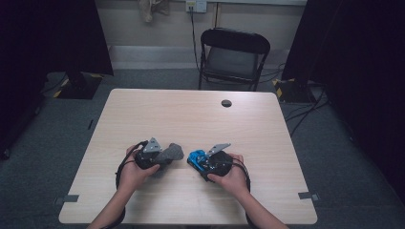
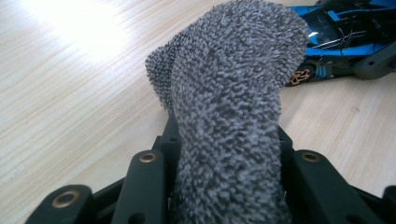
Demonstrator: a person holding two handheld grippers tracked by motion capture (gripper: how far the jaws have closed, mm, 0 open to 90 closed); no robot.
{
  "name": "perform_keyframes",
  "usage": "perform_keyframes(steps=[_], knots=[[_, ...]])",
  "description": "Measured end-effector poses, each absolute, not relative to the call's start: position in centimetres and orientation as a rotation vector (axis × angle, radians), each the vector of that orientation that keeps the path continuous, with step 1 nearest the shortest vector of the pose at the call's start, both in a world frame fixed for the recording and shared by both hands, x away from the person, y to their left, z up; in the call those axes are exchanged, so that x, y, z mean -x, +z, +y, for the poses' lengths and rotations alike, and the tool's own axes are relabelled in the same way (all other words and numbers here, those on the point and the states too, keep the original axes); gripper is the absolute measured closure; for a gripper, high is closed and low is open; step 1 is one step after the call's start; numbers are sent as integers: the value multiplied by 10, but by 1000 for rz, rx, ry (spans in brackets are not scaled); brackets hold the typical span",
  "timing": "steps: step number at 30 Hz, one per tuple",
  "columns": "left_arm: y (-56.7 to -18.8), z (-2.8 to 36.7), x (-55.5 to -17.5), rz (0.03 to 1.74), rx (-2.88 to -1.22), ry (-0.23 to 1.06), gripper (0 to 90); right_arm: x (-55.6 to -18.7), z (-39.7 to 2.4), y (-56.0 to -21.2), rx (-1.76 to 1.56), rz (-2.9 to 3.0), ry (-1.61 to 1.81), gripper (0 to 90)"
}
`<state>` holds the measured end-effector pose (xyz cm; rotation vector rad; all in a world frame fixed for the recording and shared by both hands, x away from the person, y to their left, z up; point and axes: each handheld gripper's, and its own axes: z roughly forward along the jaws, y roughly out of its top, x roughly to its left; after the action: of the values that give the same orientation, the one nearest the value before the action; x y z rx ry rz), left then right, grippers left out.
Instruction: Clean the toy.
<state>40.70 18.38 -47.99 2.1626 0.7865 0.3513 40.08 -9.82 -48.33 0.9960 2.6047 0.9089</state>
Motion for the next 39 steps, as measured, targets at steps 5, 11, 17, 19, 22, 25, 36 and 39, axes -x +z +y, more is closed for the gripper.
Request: perform_keyframes(steps=[5, 11, 17, 19, 22, 25, 36, 39], knots=[[-475, 184, -407, 793, -2134, 349, 622, -399, -102, -472, -979, 2577, 956, 279], [-470, 180, -406, 773, -2136, 353, 622, -402, -110, -474, -1007, 2569, 986, 279], [-469, 178, -409, 797, -2115, 334, 622, -400, -111, -465, -992, 2560, 1011, 279], [-467, 176, -411, 821, -2103, 336, 622, -400, -111, -461, -980, 2561, 1029, 279], [-464, 175, -416, 857, -2083, 341, 622, -399, -110, -457, -959, 2560, 1031, 279], [-460, 173, -425, 888, -2078, 352, 624, -396, -109, -452, -936, 2555, 1057, 279], [-461, 161, -450, 907, -2163, 302, 643, -389, -100, -435, -863, 2534, 1146, 279], [-463, 155, -446, 861, -2197, 286, 652, -392, -100, -434, -882, 2523, 1171, 279]])
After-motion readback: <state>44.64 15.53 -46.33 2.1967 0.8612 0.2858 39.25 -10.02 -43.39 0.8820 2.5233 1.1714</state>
